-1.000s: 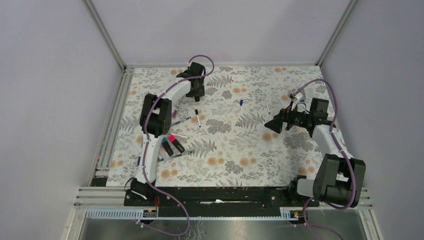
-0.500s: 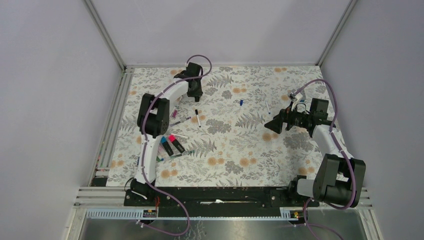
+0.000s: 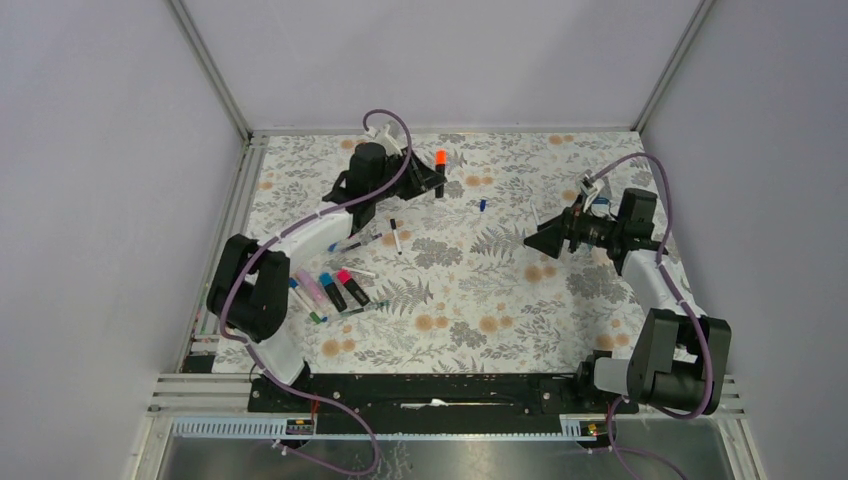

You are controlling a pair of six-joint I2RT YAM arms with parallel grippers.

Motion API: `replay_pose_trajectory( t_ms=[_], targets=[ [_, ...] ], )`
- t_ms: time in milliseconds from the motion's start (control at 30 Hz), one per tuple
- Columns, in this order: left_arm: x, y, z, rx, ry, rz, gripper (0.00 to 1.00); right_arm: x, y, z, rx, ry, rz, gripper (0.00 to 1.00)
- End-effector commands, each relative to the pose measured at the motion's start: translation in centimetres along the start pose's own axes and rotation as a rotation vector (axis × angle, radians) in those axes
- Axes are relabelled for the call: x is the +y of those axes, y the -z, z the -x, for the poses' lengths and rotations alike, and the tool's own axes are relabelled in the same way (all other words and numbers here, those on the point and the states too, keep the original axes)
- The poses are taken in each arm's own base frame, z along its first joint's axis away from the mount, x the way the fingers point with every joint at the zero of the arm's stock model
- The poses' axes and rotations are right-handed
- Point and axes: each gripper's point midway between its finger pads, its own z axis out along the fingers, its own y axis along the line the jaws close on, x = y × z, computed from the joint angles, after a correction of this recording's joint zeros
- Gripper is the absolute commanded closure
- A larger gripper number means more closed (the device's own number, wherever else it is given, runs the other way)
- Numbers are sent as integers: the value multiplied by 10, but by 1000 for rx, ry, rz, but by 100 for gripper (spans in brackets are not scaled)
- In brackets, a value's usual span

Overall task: Open the pen caps
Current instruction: Pick up the pen from the center of the board.

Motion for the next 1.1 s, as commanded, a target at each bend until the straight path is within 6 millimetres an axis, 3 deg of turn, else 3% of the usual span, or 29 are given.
replay_pose_trajectory(
  t_ms=[0, 200, 267, 333, 667, 900, 1067],
  targets=[
    [-87, 11, -21, -14, 97, -340, 100, 32, -14, 27, -24, 0, 106, 3],
    [-123, 14, -44, -68, 179, -398, 100, 51, -38, 53, 5, -41, 93, 3],
    [-127, 12, -50, -88, 208, -379, 100, 59, -53, 49, 32, -35, 94, 4],
    [-129, 9, -56, -98, 229, -355, 100, 54, -60, 46, 39, -20, 50, 4],
    [-134, -5, -78, -113, 303, -270, 100, 45, -74, 36, 59, -42, -26, 13],
    [-141, -9, -88, -94, 300, -264, 100, 36, -82, 39, 58, -61, -87, 35],
    [-145, -12, -89, -104, 300, -262, 100, 30, -85, 41, 52, -68, -110, 62]
  ],
)
